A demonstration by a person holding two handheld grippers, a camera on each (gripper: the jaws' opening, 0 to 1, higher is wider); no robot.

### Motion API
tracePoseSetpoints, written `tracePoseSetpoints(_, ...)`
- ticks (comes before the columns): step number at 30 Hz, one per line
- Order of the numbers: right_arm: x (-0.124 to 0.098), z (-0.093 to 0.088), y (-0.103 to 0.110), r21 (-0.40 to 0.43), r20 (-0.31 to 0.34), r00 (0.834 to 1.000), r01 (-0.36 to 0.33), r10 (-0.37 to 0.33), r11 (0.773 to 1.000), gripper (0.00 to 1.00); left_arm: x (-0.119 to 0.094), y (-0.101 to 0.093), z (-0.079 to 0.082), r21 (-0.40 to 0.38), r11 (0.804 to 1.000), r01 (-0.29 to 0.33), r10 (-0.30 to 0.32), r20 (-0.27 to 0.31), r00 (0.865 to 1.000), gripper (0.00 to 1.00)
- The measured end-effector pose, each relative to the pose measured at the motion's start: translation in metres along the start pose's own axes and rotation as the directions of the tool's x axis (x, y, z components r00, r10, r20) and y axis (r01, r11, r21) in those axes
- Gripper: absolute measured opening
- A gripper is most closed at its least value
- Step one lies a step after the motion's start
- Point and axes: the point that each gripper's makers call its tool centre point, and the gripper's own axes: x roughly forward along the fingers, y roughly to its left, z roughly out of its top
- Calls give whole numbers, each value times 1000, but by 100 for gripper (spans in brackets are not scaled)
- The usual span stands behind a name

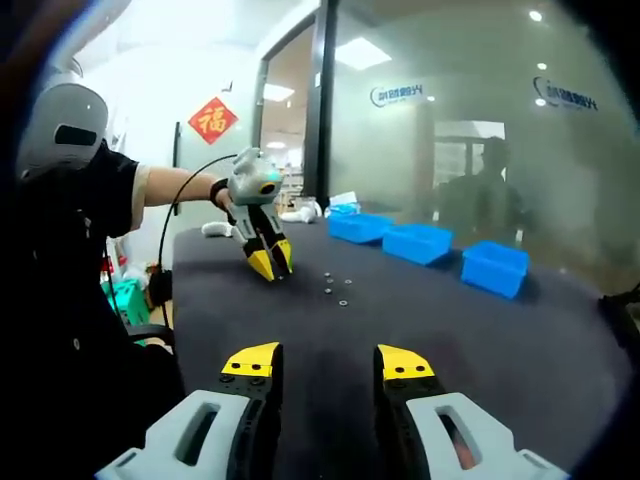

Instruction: Sort the screws, nuts, and washers into the corresponding bins

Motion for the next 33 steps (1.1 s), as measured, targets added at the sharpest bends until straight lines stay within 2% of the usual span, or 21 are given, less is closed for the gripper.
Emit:
tracePoseSetpoints(11,1,-1,-1,4,5,1000,0,0,1000,33,0,3,-2,17,1000,-16,17,-24,1000,12)
tracePoseSetpoints(20,1,-1,0,6,8,1000,-1,1,1000,33,1,-2,-3,53,998,-18,20,-42,999,6)
tracePoseSetpoints(26,1,-1,1,5,6,1000,-5,5,1000,33,0,-2,-3,47,999,-22,24,-29,999,6)
tracePoseSetpoints(33,1,1,2,6,8,1000,-6,6,1000,33,-4,1,-1,24,999,-37,37,14,999,5)
